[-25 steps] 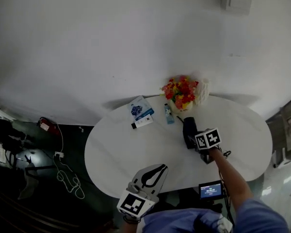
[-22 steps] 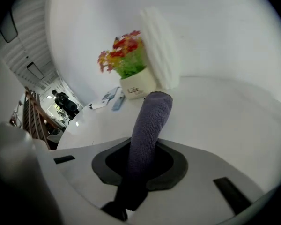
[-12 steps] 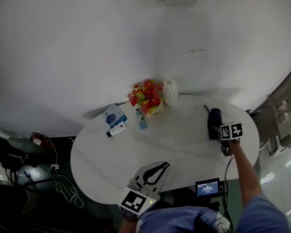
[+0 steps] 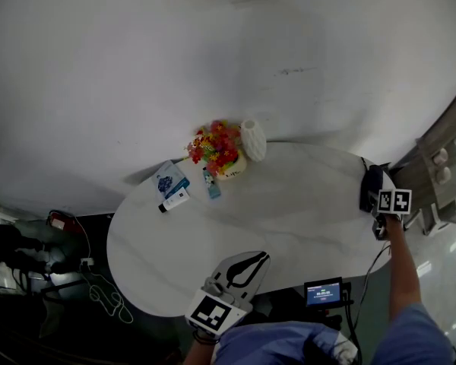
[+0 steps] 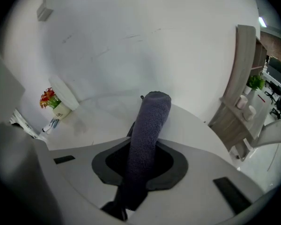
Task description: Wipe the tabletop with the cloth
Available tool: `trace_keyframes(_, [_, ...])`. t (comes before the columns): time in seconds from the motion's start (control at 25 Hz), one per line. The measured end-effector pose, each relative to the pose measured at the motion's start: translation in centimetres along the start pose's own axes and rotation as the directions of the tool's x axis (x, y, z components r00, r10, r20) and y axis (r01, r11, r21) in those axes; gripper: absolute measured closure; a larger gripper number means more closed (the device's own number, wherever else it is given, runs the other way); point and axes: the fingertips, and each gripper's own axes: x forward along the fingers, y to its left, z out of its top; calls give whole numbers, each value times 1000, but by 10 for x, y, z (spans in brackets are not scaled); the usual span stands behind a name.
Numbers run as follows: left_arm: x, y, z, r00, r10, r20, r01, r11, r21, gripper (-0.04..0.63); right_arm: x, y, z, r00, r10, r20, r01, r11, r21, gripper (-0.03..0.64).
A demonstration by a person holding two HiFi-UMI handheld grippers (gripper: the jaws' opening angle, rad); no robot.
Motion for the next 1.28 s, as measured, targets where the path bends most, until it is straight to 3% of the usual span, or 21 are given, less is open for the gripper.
trace_keyframes(0.24, [-7, 1, -7, 1000, 19, -4, -19, 999, -28, 580, -13, -15, -8, 998, -60, 16, 60, 998, 17, 543])
trace_keyframes(0.52, [-39, 14, -16, 998, 67, 9, -66, 997, -47, 580, -26, 54, -11, 998, 16, 53, -14, 1000, -28, 543])
trace_keyframes(0.88, [-131, 47, -43, 988, 154, 35, -152, 987, -55, 580, -44, 230, -32, 978, 202, 45, -193, 969, -153, 543])
trace_keyframes(1.12, [-220, 74, -81, 973, 230, 17, -229, 971, -68, 580, -45, 381, -66, 943, 334, -17, -328, 914, -241, 543])
trace_keyframes(1.28, [-285, 94, -111, 949, 315, 7, -312, 944, -110, 580, -44, 486, -97, 902, 428, -62, -427, 857, -288, 543])
